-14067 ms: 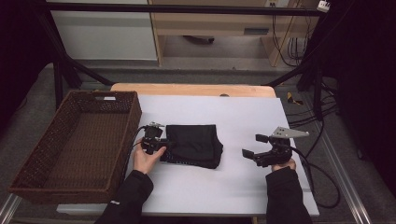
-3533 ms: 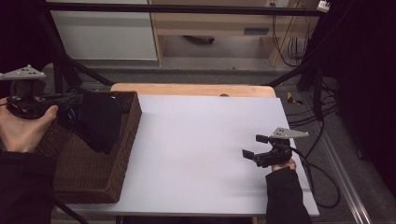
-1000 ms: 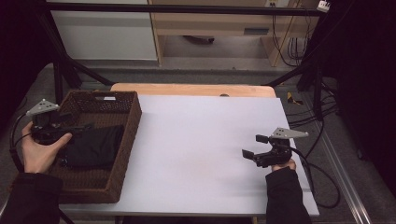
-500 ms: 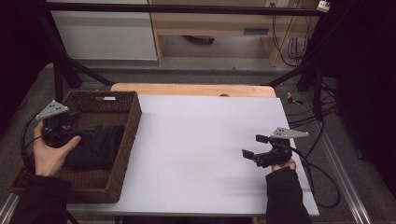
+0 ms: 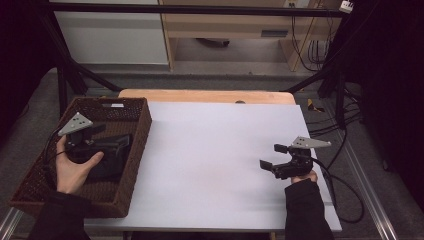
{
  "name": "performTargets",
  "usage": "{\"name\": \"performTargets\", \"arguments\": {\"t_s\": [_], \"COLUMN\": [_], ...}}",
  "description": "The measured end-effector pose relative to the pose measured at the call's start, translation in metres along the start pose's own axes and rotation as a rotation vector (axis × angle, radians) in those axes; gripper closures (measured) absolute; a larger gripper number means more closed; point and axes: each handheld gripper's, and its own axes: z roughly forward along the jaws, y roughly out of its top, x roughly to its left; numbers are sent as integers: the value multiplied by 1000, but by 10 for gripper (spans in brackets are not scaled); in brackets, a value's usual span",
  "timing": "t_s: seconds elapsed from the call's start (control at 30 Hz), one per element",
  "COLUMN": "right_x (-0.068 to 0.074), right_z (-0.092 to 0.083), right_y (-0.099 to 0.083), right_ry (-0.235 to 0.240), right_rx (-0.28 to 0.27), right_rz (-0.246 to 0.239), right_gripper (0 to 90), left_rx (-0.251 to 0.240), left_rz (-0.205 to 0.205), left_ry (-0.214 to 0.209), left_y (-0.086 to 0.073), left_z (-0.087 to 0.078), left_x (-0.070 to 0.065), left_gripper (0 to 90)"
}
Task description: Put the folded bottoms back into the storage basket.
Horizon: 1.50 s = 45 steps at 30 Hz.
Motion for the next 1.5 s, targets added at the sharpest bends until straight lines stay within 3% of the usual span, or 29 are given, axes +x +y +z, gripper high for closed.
{"name": "performTargets", "arguments": {"t_s": [0.63,1.1,1.5], "right_x": [0,0,-1], "right_z": [0,0,1], "right_y": [0,0,-1], "right_ry": [1,2,4], "right_rx": [0,0,3], "right_rz": [1,-2,1], "right_gripper": [34,34,34], "left_rx": [10,73,105], "left_rz": [55,64,75], "left_ry": [-104,-139,-144], "left_y": [-24,-46,-49], "left_z": [25,41,44], "left_x": [-40,-49,-50], "left_gripper": [58,59,61]}}
